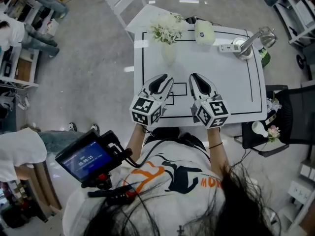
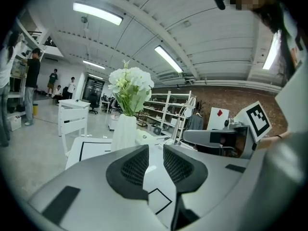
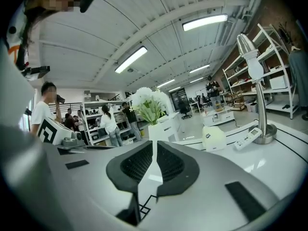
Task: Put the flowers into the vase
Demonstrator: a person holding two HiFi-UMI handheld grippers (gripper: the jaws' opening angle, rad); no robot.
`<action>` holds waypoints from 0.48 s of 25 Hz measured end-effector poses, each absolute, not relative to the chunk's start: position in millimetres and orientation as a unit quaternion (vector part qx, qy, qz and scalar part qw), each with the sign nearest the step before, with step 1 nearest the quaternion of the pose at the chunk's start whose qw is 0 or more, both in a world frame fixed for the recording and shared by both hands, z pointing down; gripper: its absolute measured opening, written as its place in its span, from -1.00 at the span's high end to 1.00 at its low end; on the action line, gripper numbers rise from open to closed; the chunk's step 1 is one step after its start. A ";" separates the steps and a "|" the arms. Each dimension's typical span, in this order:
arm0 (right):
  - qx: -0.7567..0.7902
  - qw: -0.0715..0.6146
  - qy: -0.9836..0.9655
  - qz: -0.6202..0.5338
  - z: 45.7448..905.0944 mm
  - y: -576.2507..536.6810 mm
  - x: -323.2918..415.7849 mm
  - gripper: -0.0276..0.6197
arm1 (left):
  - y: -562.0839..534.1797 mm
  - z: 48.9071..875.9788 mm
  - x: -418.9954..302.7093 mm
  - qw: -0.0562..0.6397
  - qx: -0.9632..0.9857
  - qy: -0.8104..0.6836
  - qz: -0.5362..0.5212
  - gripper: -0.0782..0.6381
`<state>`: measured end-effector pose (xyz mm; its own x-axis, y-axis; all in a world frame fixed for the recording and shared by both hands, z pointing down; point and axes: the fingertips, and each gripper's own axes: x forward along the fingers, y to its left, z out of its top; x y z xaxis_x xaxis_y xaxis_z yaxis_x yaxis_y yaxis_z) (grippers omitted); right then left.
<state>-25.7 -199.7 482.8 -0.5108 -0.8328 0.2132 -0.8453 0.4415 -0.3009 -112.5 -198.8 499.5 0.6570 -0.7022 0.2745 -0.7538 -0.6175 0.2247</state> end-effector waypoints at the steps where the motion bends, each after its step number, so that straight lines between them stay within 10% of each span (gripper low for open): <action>1: 0.494 0.016 -0.849 0.188 482.1 -194.6 -24.4 0.80 | -193.8 496.9 -109.2 0.162 0.895 -0.408 0.077 0.53; 12: 0.468 0.027 -0.864 0.183 473.4 -102.2 5.2 0.87 | -111.0 470.7 -56.4 0.154 0.888 -0.431 0.046 0.73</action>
